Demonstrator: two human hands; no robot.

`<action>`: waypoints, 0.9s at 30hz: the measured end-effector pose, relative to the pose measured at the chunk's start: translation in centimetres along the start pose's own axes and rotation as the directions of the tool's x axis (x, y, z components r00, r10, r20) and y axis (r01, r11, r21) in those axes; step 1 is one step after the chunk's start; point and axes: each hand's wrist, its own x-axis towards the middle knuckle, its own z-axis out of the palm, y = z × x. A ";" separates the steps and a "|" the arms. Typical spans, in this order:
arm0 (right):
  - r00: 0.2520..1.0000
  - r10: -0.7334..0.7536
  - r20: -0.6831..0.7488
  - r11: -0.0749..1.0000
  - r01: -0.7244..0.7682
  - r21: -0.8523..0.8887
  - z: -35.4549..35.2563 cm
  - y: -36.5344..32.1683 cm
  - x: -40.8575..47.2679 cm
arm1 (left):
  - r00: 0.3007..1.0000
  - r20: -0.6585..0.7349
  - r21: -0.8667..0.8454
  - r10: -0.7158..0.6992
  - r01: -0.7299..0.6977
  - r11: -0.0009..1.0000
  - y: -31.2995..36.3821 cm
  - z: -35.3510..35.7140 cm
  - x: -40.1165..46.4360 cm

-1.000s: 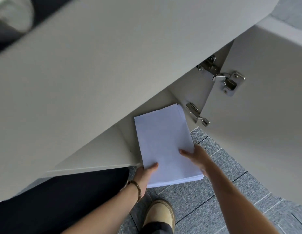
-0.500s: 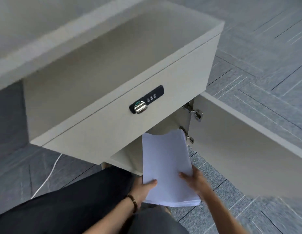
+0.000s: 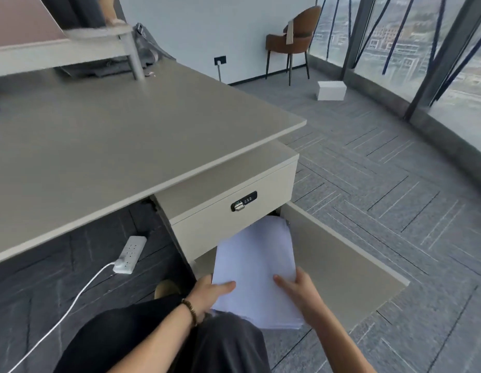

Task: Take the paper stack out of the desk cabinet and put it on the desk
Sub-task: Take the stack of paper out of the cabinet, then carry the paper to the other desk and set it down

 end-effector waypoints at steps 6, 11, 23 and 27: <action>0.997 -0.054 -0.047 0.998 0.055 0.014 -0.5 -4.7 -3.5 | 0.999 0.036 -0.040 0.001 0.000 0.999 3.5 -0.3 -3.5; 0.994 -0.058 -0.092 0.996 0.051 -0.073 -0.7 -5.5 -6.9 | 0.995 0.101 -0.037 -0.015 0.019 0.999 4.8 -0.3 -6.8; 0.963 -0.135 -0.233 0.991 0.126 -0.056 -5.6 -9.8 -20.2 | 0.961 0.271 -0.083 0.047 -0.025 0.996 6.4 4.8 -18.6; 0.941 -0.232 -0.245 0.973 0.222 -0.071 -6.7 -13.8 -23.4 | 0.940 0.281 -0.128 0.191 -0.160 0.979 9.2 5.5 -23.3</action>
